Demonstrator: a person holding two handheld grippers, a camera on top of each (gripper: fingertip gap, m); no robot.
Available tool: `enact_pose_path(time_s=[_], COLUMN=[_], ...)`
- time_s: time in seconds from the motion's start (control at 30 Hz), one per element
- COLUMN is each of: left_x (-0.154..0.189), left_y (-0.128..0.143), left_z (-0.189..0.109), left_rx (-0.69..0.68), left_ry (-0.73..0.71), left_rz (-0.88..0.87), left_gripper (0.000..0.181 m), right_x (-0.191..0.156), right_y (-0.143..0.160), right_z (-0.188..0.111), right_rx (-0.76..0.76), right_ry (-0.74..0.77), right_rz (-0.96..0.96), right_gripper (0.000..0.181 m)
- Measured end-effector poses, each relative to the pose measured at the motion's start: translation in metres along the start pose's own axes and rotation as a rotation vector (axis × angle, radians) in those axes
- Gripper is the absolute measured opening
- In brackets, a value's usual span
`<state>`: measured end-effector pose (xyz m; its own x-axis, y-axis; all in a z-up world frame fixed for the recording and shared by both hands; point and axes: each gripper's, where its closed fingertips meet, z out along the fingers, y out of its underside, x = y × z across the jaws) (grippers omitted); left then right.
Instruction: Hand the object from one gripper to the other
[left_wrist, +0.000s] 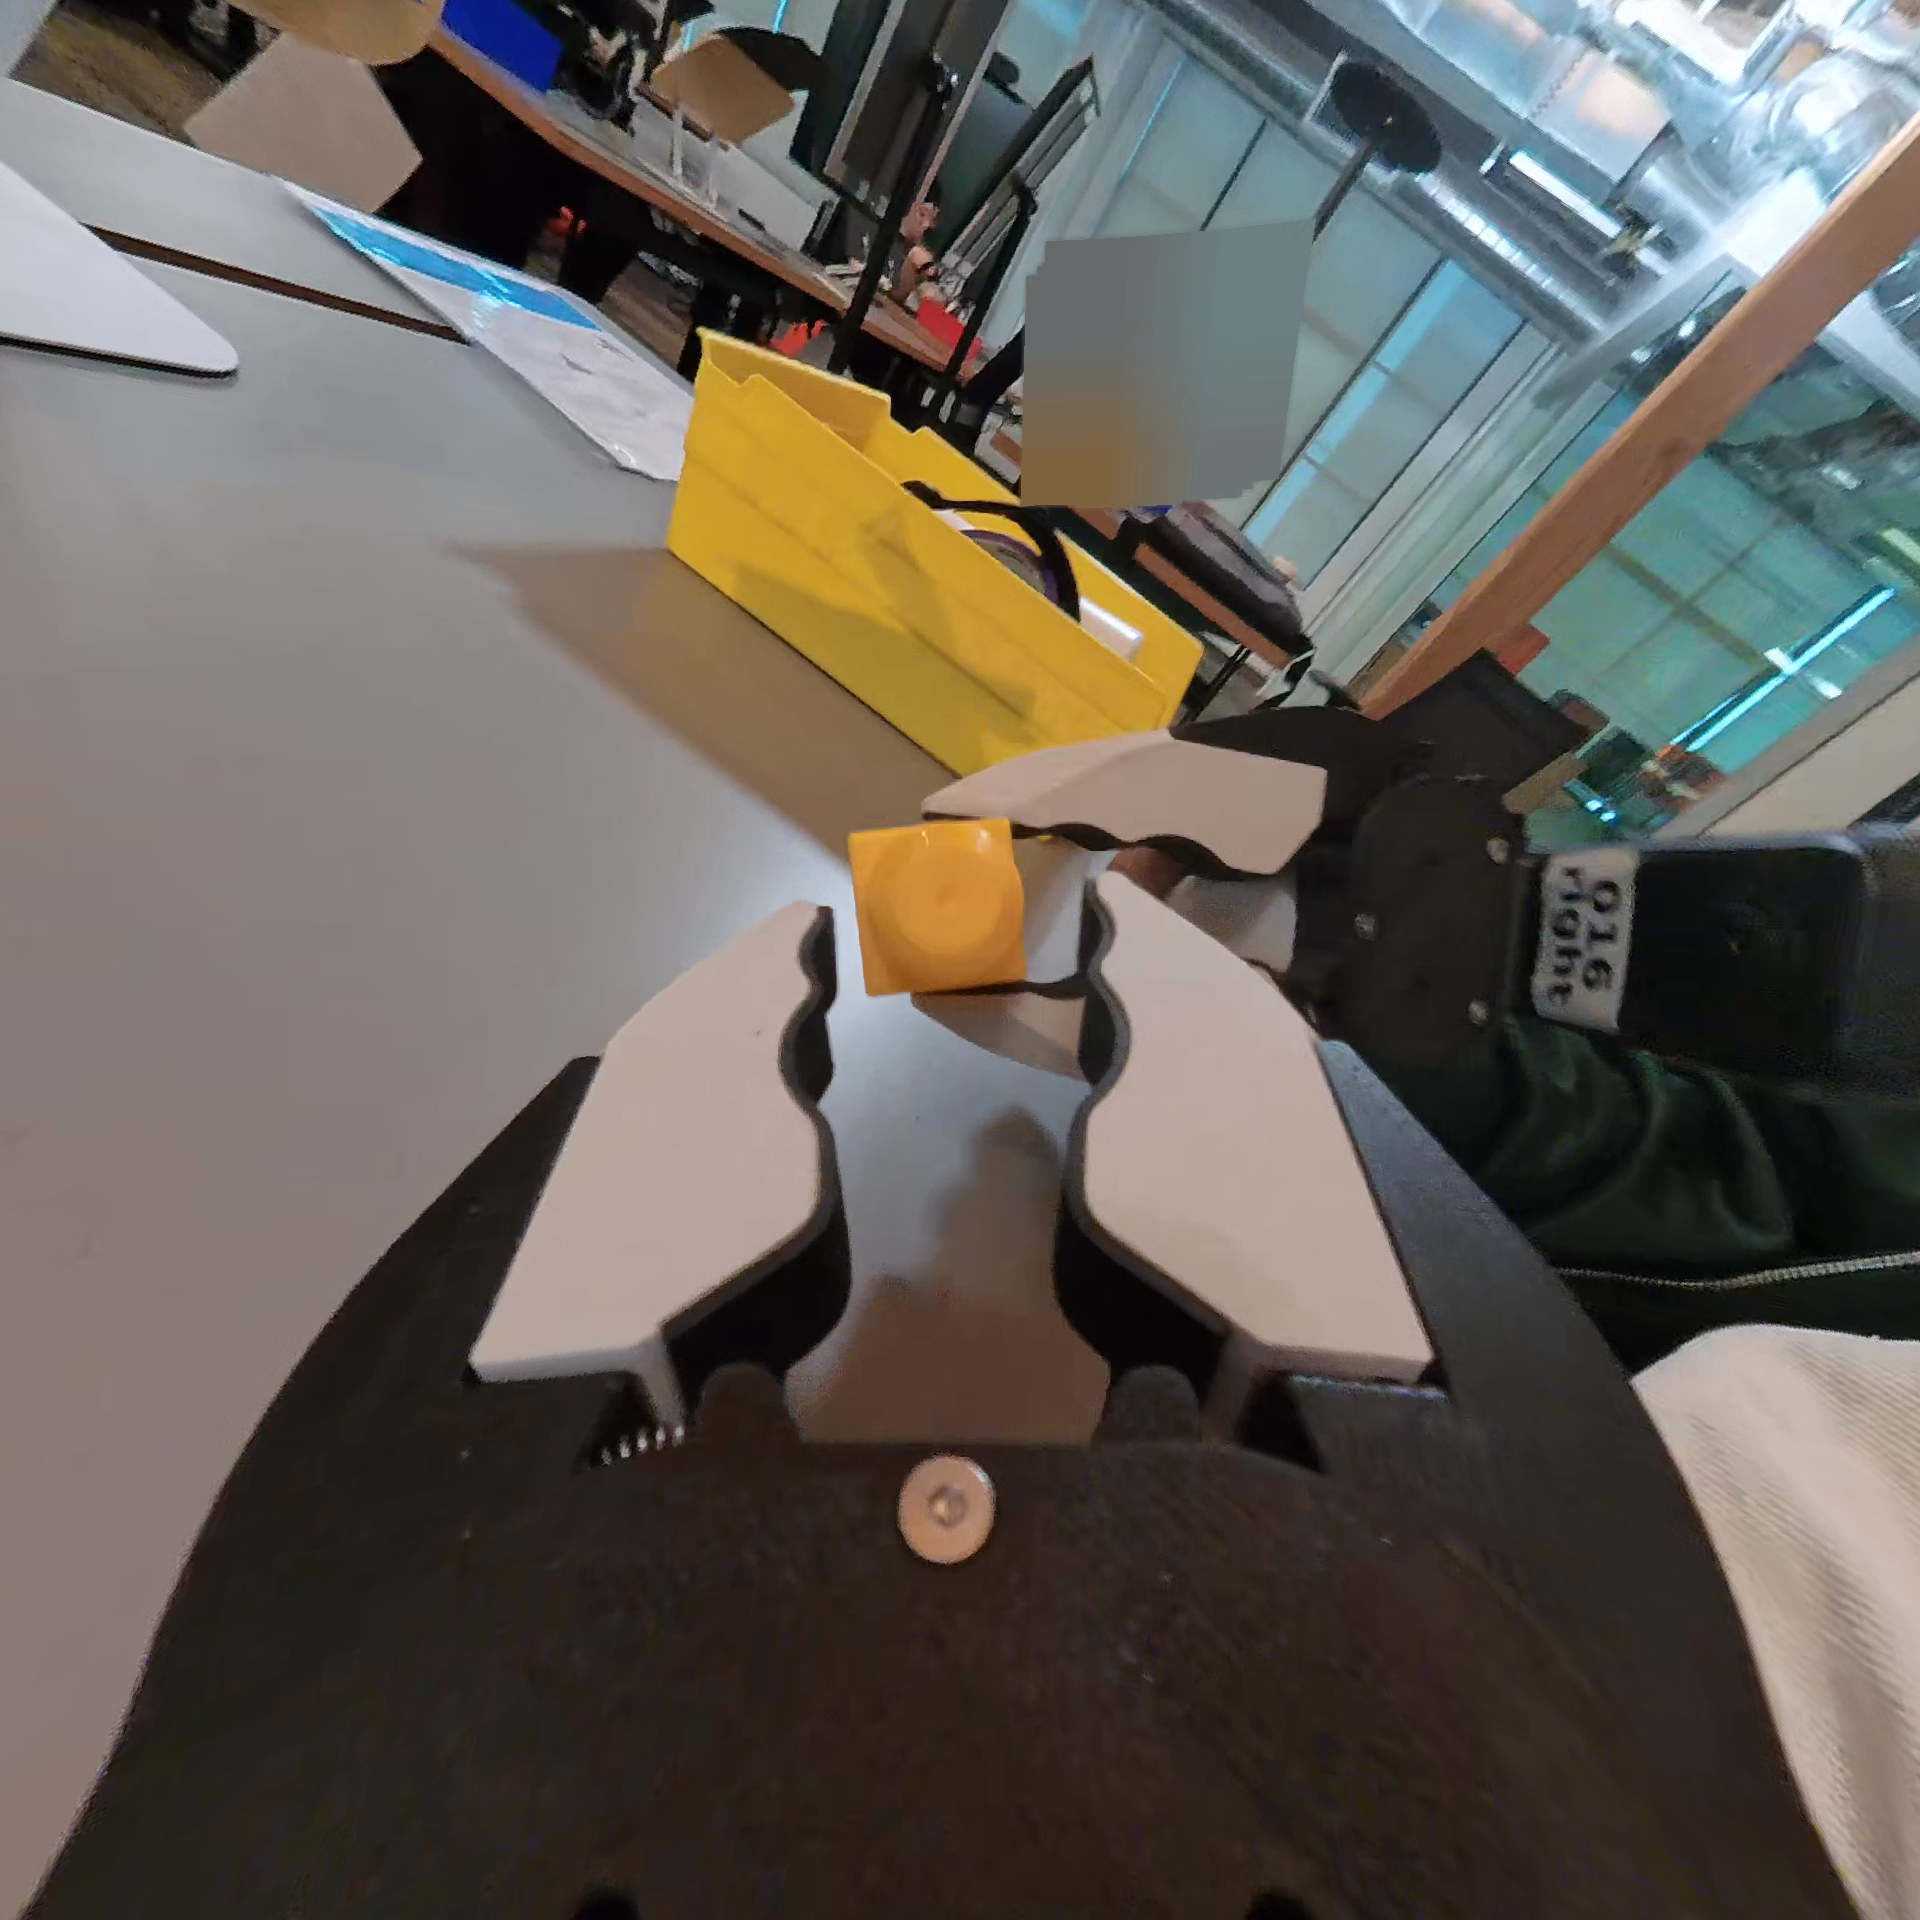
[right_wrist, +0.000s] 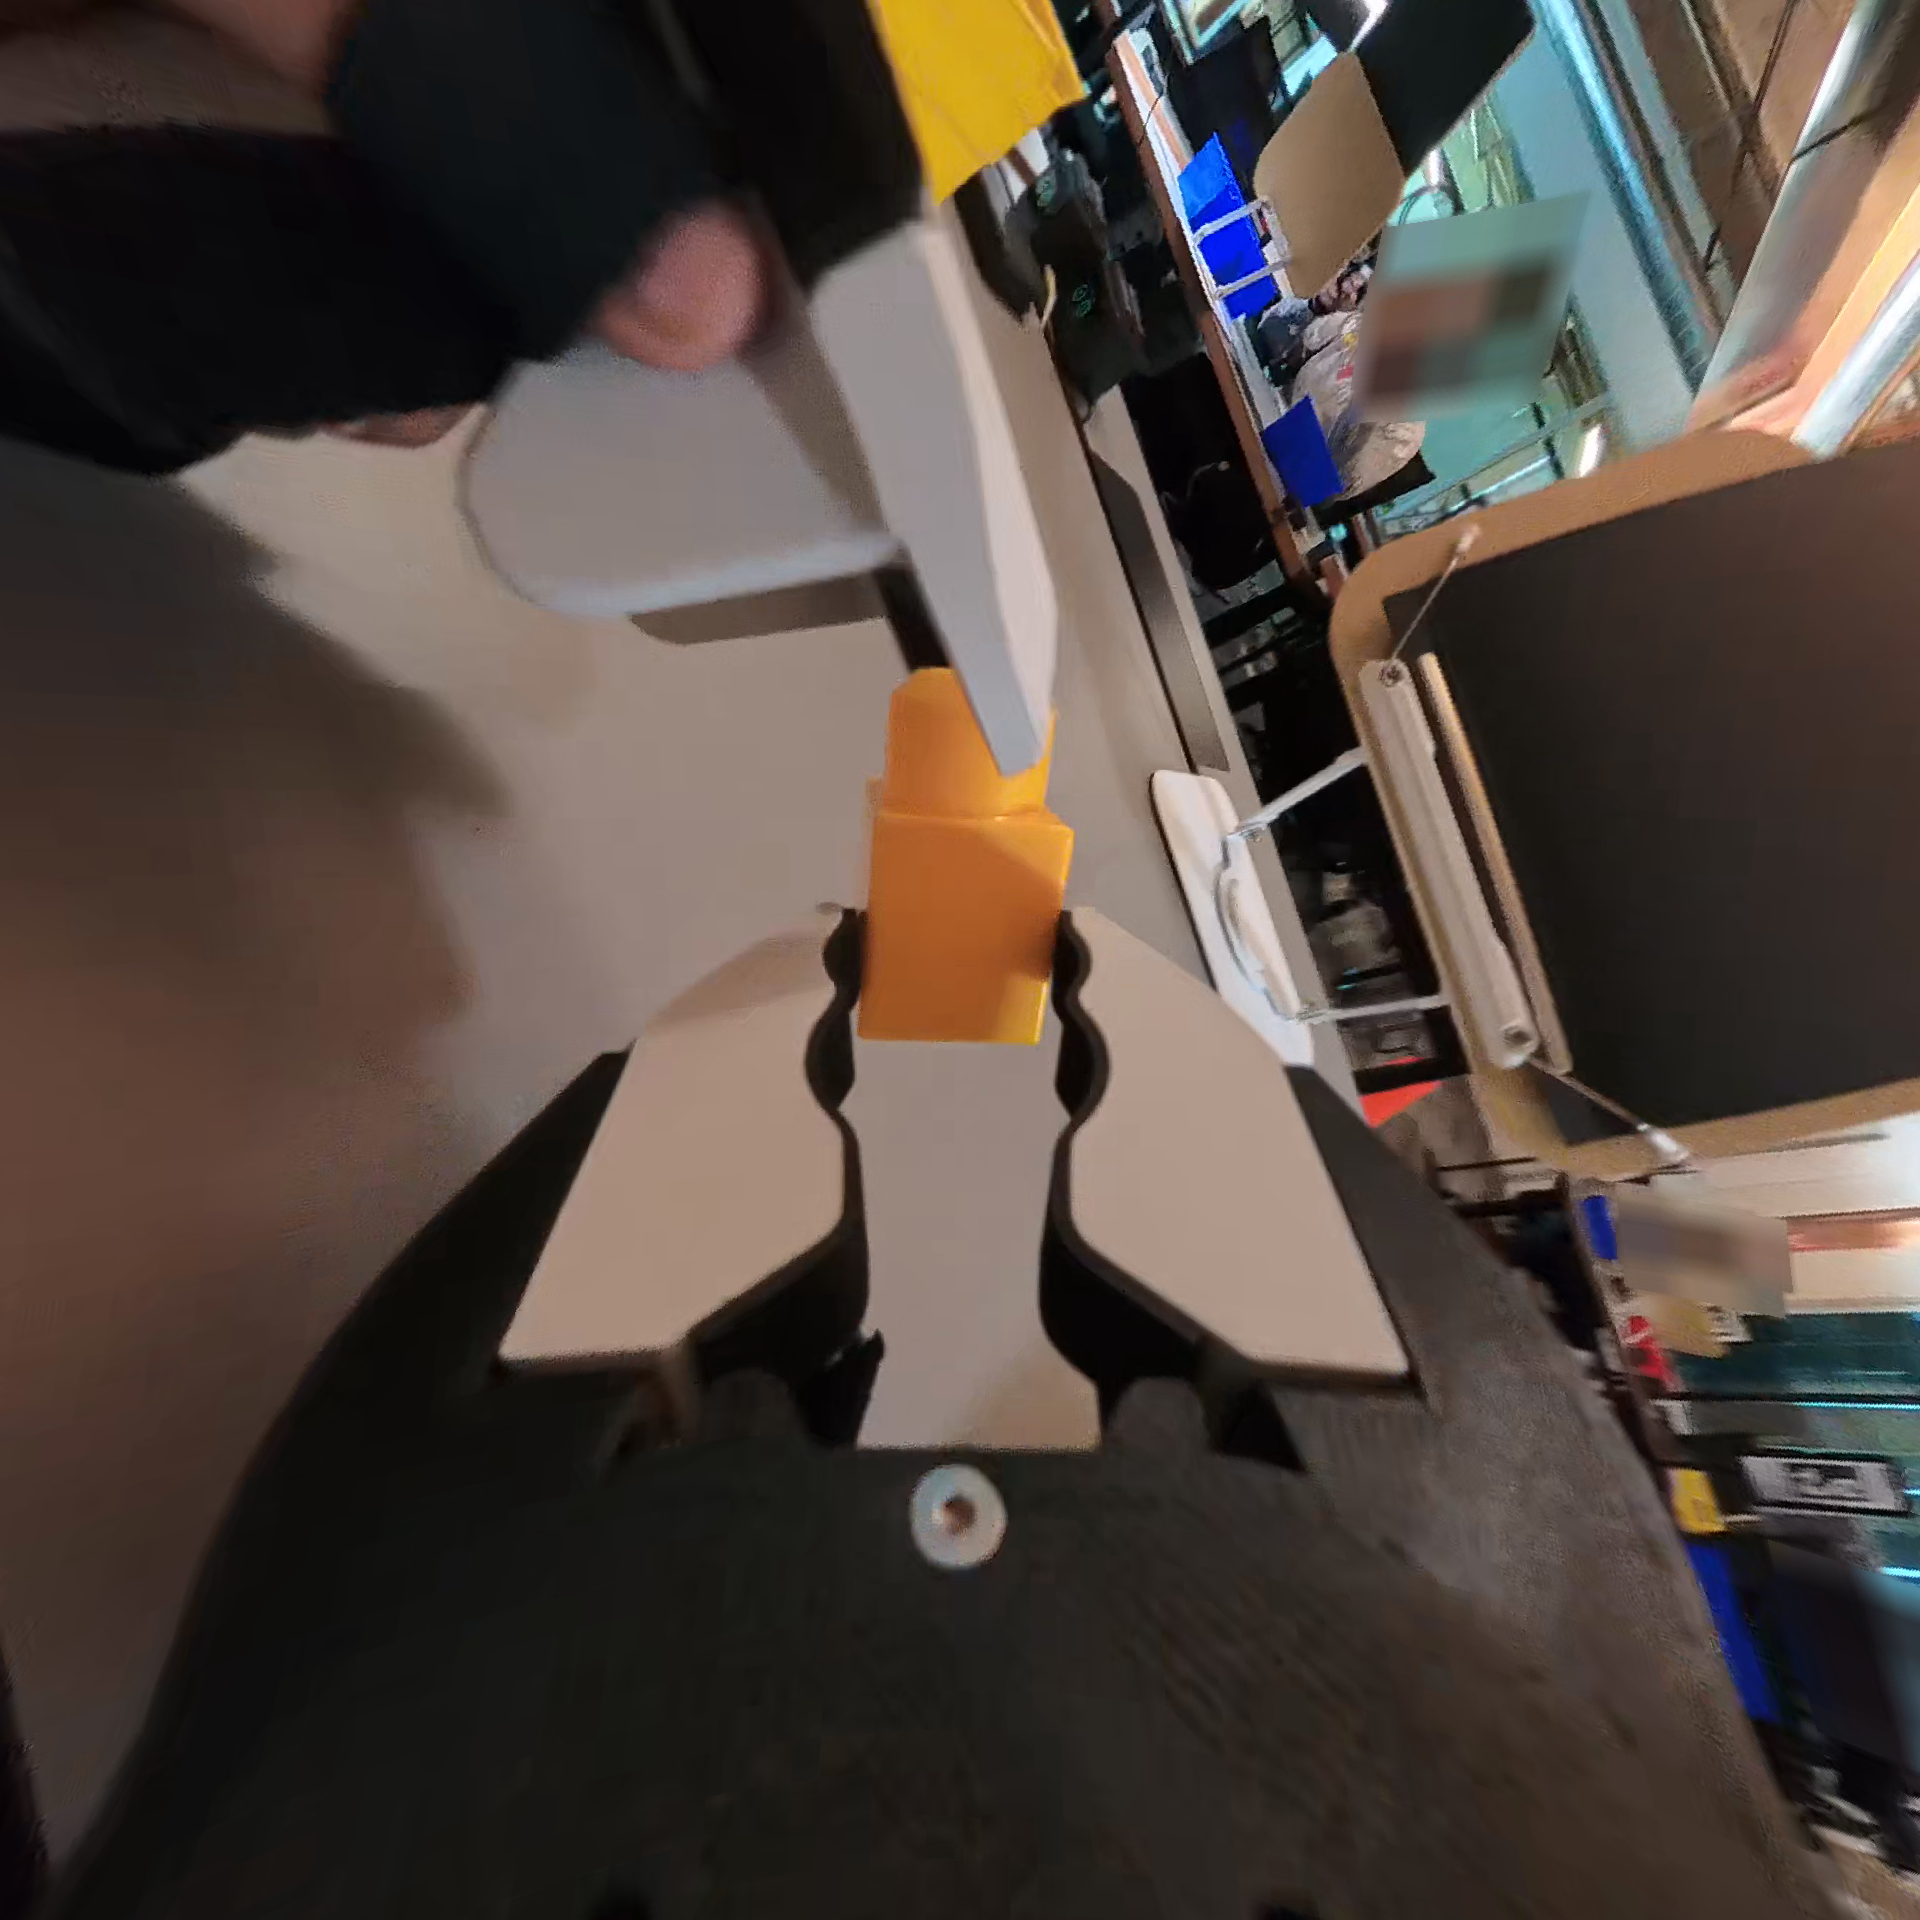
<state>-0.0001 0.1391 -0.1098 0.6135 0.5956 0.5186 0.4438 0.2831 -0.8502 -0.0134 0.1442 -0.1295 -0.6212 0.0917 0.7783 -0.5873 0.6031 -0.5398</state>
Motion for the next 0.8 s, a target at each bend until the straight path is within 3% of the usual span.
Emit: enact_pose_path(time_s=[0.07, 0.23, 0.37, 0.47, 0.53, 0.6, 0.67, 0.8], left_x=[-0.003, -0.005, -0.007, -0.006, -0.006, 0.0, 0.013, 0.022], left_y=[0.004, 0.005, -0.004, -0.016, -0.02, -0.019, -0.013, 0.012], left_z=[-0.001, 0.0, -0.004, -0.012, -0.014, -0.014, -0.012, -0.008], left_rx=[-0.038, -0.06, 0.003, 0.077, 0.093, 0.061, 0.002, -0.178], left_ry=[-0.029, -0.055, -0.05, -0.013, 0.003, 0.043, 0.129, 0.171], left_rz=[0.028, 0.05, 0.053, 0.067, 0.113, 0.179, 0.238, 0.34], left_gripper=[0.032, 0.031, 0.029, 0.028, 0.028, 0.028, 0.028, 0.027], right_x=[-0.003, 0.002, 0.021, 0.033, 0.034, 0.017, 0.006, 0.001], right_y=[-0.002, -0.002, -0.005, -0.006, -0.009, -0.015, -0.017, -0.016], right_z=[0.001, 0.0, -0.001, -0.006, -0.012, -0.018, -0.025, -0.033], right_rx=[-0.017, 0.014, 0.132, 0.259, 0.36, 0.438, 0.465, 0.473], right_ry=[0.011, 0.026, 0.066, 0.005, -0.09, -0.316, -0.494, -0.58], right_rz=[-0.048, -0.011, 0.207, 0.462, 0.586, 0.669, 0.744, 0.707], right_gripper=[0.036, 0.039, 0.1, 0.113, 0.109, 0.086, 0.077, 0.069])
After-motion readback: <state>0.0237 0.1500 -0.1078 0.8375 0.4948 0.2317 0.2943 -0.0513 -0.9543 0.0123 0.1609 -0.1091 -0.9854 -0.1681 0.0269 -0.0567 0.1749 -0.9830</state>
